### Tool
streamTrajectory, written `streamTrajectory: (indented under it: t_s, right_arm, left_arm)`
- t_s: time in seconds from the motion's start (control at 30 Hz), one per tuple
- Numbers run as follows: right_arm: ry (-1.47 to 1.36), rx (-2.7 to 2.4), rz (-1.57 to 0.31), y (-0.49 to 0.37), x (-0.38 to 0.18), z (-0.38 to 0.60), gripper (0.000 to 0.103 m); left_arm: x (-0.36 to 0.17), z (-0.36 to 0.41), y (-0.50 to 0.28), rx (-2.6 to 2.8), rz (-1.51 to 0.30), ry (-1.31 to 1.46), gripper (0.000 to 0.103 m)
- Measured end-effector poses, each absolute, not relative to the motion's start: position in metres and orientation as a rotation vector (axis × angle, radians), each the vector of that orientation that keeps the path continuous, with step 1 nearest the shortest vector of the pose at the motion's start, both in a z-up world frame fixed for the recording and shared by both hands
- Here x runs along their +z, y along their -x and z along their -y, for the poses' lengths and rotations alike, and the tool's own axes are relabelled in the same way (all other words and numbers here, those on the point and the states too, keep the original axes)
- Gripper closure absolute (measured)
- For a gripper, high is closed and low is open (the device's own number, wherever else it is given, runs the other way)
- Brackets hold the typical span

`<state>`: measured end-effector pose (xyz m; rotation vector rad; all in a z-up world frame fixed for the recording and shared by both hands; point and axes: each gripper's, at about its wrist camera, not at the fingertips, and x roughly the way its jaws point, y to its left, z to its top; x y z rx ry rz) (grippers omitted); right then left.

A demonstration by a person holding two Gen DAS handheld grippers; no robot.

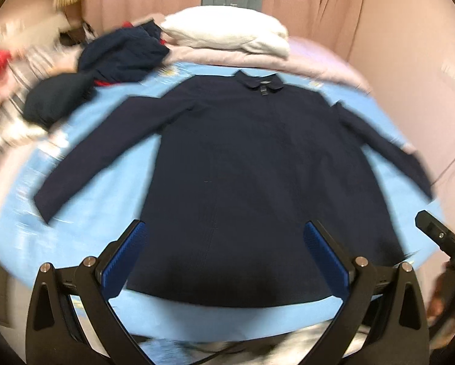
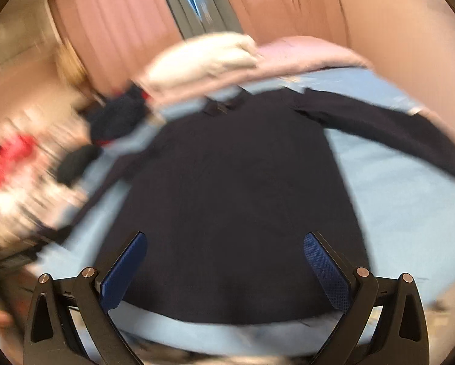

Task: Fold large clothes
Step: 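Grasp the sleeve cuff with the right tool and fold it across the jacket body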

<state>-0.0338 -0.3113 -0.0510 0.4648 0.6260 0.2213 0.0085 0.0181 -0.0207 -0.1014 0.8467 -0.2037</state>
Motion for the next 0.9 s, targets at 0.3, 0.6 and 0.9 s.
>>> streamTrajectory:
  t_s: [0.3, 0.6, 0.9]
  right_arm:
    - [-0.863, 0.085, -0.388, 0.06, -0.104, 0.44, 0.001]
    - [-0.987, -0.189, -0.451, 0.036, -0.14, 0.534, 0.001]
    - [-1.044, -0.301, -0.413, -0.029, -0.145, 0.581, 0.001]
  left_arm:
    - [-0.072, -0.026, -0.036, -0.369, -0.873, 0.43, 0.0]
    - [-0.061, -0.006, -0.065, -0.489, -0.845, 0.533, 0.0]
    - [-0.058, 0.02, -0.104, -0.443, -0.837, 0.385, 0.0]
